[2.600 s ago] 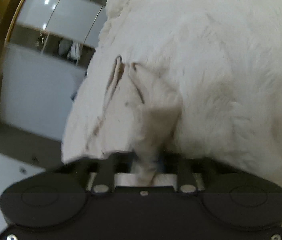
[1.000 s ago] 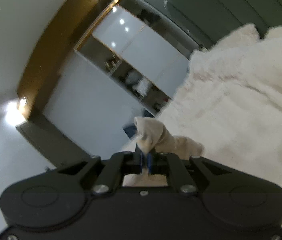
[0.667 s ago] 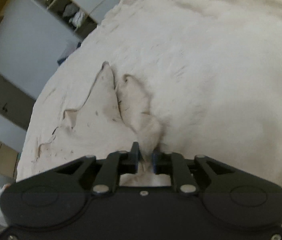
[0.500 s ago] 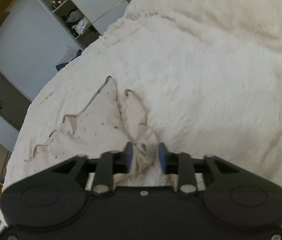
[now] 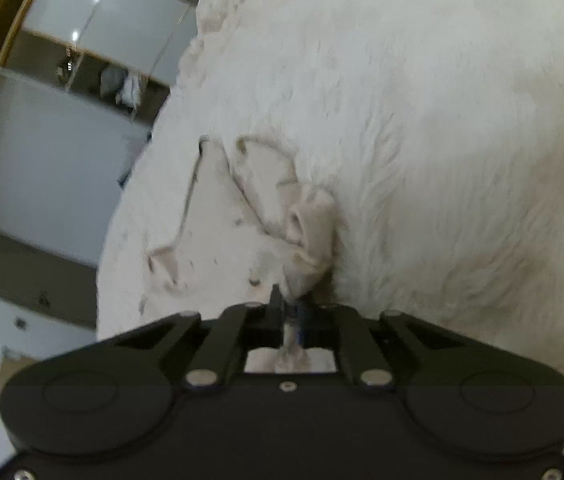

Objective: Fold clothes

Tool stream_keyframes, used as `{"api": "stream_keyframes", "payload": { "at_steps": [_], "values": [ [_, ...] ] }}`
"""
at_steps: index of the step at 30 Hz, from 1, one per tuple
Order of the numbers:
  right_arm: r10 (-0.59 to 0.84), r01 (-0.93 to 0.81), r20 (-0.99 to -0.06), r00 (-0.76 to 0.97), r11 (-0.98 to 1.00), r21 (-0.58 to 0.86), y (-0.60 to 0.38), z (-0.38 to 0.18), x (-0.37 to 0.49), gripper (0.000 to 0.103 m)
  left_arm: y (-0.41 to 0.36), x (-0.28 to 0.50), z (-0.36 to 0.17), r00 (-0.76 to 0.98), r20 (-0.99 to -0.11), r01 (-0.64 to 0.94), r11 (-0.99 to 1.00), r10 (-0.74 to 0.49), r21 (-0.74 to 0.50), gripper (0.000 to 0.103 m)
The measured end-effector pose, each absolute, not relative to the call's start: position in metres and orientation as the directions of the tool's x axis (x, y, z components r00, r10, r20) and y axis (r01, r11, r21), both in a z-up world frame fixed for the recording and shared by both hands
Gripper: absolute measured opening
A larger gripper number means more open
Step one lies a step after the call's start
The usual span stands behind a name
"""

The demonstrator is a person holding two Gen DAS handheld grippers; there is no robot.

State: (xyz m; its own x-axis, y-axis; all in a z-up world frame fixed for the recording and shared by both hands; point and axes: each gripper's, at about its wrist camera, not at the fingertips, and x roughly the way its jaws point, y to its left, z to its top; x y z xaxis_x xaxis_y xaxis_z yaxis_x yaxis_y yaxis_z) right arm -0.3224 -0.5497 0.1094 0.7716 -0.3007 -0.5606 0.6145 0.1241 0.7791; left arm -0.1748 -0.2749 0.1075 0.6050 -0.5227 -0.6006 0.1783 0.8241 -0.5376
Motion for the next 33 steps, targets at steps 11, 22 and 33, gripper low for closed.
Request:
{"api": "stream_keyframes", "payload": {
  "at_steps": [11,22,33],
  "values": [
    [-0.434,0.732,-0.59,0.681,0.412,0.543,-0.552,0.162,-0.33,0.025,-0.272,-0.196,0.169,0.693,-0.595,0.275,0.912,-0.407,-0.304,0.016],
    [-0.462,0.51,-0.628,0.626,0.852,-0.119,-0.486,0.191,-0.245,0.059,-0.427,-0.274,0.145,0.655,-0.626,0.719,0.606,-0.424,0.341,0.057],
    [-0.605,0.024,-0.566,0.56,0.694,-0.719,-0.404,0.106,-0.206,0.065,-0.458,-0.264,0.055,0.808,-0.502,0.576,0.237,-0.307,0.782,0.059]
  ]
}}
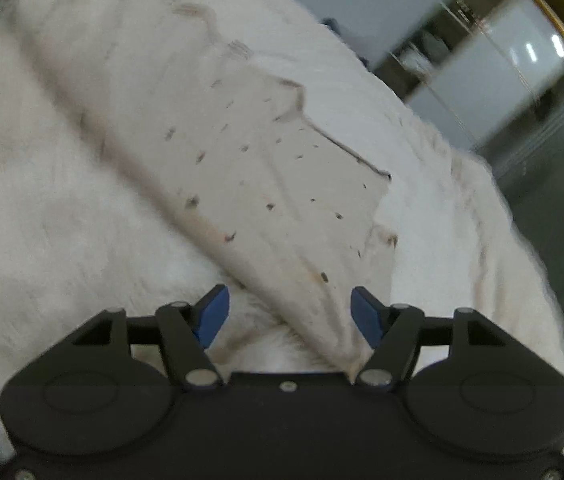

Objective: Fold clothes

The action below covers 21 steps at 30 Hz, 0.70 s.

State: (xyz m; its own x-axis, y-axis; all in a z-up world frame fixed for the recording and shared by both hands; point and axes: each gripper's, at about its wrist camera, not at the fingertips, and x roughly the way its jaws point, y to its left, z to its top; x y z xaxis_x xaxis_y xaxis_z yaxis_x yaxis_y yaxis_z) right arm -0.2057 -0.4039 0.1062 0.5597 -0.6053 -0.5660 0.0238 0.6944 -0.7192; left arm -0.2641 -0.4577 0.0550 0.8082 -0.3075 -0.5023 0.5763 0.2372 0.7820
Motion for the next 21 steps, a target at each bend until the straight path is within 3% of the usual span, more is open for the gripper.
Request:
{"api": "stream_keyframes", "payload": {
  "at_steps": [2,3,4,6,7,14,21],
  "values": [
    [-0.615,-0.021,-0.545,0.57,0.653,-0.757,-0.404,0.093,-0.203,0.064,-0.449,-0.254,0.047,0.819,-0.482,0.555,0.215,-0.312,0.803,0.058],
    [-0.609,-0.047,-0.535,0.585,0.633,-0.772,-0.406,0.087,-0.199,0.056,-0.445,-0.251,0.045,0.826,-0.468,0.539,0.199,-0.313,0.818,0.049],
    [-0.603,-0.072,-0.525,0.601,0.613,-0.787,-0.408,0.081,-0.195,0.048,-0.441,-0.247,0.043,0.832,-0.457,0.526,0.183,-0.314,0.831,0.029],
    [-0.62,-0.107,-0.516,0.591,0.574,-0.812,-0.414,0.075,-0.188,0.011,-0.437,-0.237,0.043,0.828,-0.467,0.528,0.152,-0.311,0.836,0.014],
    [-0.612,-0.106,-0.519,0.596,0.581,-0.807,-0.417,0.083,-0.187,0.002,-0.435,-0.232,0.044,0.825,-0.472,0.532,0.141,-0.312,0.835,0.011],
    [-0.541,-0.11,-0.514,0.666,0.61,-0.785,-0.423,0.175,-0.197,0.003,-0.407,-0.215,0.158,0.802,-0.464,0.566,0.231,-0.376,0.791,0.008],
    [-0.329,-0.223,-0.647,0.687,0.752,-0.62,-0.422,0.348,-0.239,0.003,-0.352,-0.217,0.319,0.718,-0.54,0.687,0.325,-0.439,0.65,0.008]
  ]
}}
